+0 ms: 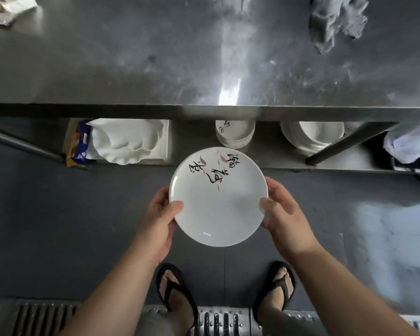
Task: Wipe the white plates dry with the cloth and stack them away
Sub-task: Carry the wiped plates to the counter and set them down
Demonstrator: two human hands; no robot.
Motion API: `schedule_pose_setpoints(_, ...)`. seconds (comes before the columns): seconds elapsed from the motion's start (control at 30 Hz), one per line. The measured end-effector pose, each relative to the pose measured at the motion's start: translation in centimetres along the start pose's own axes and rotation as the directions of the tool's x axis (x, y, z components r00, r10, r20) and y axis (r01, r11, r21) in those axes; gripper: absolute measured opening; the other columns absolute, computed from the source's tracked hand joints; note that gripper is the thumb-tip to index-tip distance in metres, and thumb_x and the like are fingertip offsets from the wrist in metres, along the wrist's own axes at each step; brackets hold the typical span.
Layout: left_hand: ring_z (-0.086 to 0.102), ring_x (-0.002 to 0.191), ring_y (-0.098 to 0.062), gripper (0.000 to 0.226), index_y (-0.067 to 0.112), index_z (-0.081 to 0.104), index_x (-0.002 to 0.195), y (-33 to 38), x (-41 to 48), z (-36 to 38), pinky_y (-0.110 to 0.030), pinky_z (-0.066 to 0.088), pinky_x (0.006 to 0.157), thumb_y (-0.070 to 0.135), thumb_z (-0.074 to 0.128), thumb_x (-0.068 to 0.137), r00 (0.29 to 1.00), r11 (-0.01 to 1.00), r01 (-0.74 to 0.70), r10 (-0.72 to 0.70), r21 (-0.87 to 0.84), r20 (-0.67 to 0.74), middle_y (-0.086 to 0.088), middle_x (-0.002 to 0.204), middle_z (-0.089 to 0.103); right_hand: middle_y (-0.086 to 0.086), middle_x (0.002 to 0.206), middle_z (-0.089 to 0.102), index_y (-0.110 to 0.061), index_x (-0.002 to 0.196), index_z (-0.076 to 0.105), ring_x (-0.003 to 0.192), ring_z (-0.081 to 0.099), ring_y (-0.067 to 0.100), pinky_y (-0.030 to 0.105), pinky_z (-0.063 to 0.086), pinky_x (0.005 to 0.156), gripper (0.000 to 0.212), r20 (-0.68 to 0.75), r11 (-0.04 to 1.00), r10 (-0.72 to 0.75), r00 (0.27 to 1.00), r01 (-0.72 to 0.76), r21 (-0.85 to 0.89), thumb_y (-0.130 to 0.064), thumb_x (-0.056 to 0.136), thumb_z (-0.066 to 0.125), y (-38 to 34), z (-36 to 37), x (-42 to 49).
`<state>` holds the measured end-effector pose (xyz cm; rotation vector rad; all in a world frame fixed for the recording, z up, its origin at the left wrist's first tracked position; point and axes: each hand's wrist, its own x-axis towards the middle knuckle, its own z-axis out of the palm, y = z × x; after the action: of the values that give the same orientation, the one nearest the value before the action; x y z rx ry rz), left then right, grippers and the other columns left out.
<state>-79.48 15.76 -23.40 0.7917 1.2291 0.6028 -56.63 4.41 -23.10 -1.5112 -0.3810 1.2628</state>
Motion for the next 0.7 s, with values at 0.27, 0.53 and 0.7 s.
schedule_pose_setpoints(0.27,0.071,0.106,-0.019,0.049,0.024,0.068,0.122,-7.3,13.2,1.8,-0.034,0.058,0.078,0.016,0.066,0.074,0.993,0.993,-0.116,0.116,0.011,0.019,-0.001,0.116,0.077,-0.001,0.122,0.074,-0.031,0.132,0.068,0.111,0.072,0.024,0.041,0.060,0.081,0.048,-0.017,0.993,-0.115,0.993,0.115,-0.003,-0.023,0.086,0.057,8.6,-2.6,12.1)
schedule_pose_setpoints(0.53,0.071,0.095,-0.018,0.045,0.026,0.067,0.121,-11.5,25.3,4.2,-0.033,0.052,0.071,0.021,0.066,0.076,0.983,0.981,-0.182,0.180,0.072,0.035,0.002,0.108,0.078,0.001,0.114,0.075,-0.027,0.127,0.067,0.103,0.075,0.023,0.034,0.061,0.074,0.044,-0.036,0.978,-0.207,0.978,0.207,-0.009,-0.027,0.084,0.057,14.4,-5.3,23.7)
schedule_pose_setpoints(0.7,0.070,0.095,-0.020,0.025,0.027,0.068,0.115,-12.9,31.6,6.2,-0.033,0.053,0.069,0.013,0.064,0.095,0.978,0.979,-0.195,0.191,0.051,0.081,0.001,0.107,0.077,0.007,0.110,0.076,-0.030,0.122,0.069,0.106,0.074,0.031,0.054,0.063,0.087,0.042,-0.093,0.956,-0.290,0.952,0.283,-0.080,-0.033,0.083,0.056,16.0,-6.8,29.5)
